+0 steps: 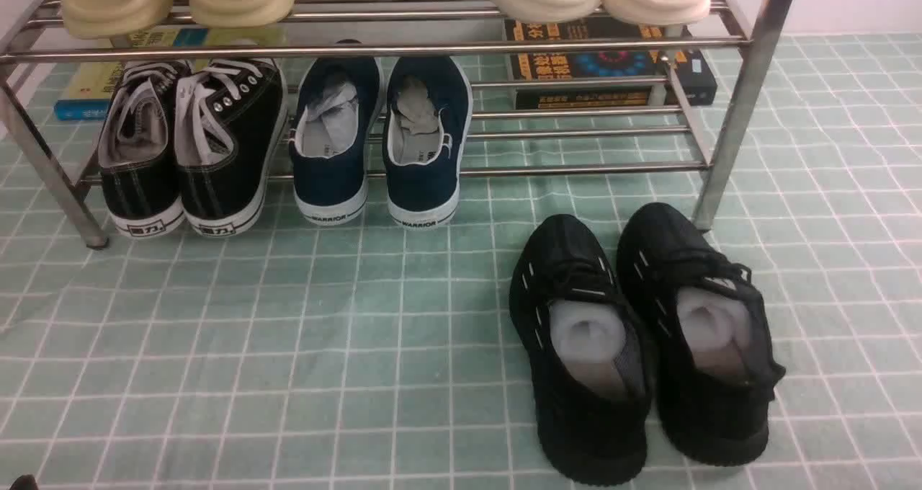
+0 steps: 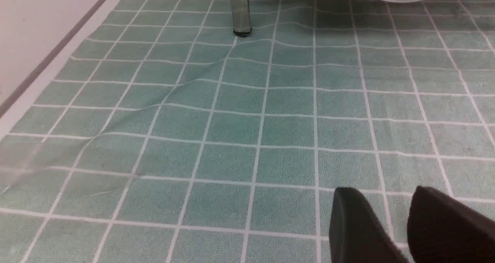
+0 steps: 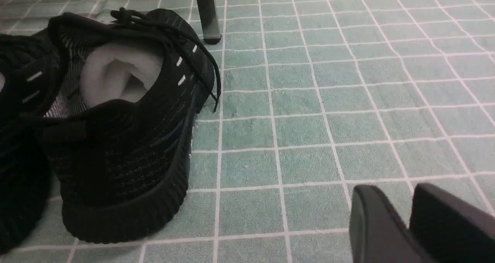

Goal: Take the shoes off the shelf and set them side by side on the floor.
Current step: 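Grasp a shoe standing on the lower shelf of the shoe rack with the left gripper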

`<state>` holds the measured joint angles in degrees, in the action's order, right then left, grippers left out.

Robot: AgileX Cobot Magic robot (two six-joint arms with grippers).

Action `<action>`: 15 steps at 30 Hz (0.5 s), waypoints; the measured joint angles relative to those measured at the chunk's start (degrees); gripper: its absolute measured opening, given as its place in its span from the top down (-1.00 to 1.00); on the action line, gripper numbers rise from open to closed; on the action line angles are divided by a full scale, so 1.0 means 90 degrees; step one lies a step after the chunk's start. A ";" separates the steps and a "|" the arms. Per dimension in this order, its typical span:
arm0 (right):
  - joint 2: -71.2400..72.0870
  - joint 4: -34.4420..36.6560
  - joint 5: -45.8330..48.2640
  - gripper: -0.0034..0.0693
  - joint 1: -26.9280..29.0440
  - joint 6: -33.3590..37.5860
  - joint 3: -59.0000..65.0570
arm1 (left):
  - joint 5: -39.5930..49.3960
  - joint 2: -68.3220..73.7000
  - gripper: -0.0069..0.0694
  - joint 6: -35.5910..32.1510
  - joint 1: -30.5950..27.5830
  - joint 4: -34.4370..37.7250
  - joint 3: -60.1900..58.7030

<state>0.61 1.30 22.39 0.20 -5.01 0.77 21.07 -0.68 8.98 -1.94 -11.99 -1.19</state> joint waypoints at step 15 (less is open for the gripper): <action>0.0000 0.0000 0.0000 0.37 0.0000 0.0000 0.0000 | 0.0000 0.0000 0.18 0.0000 0.0000 0.0000 0.0000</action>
<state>0.61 1.30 22.39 0.20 -5.01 0.77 21.07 -0.68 8.98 -1.94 -11.99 -1.19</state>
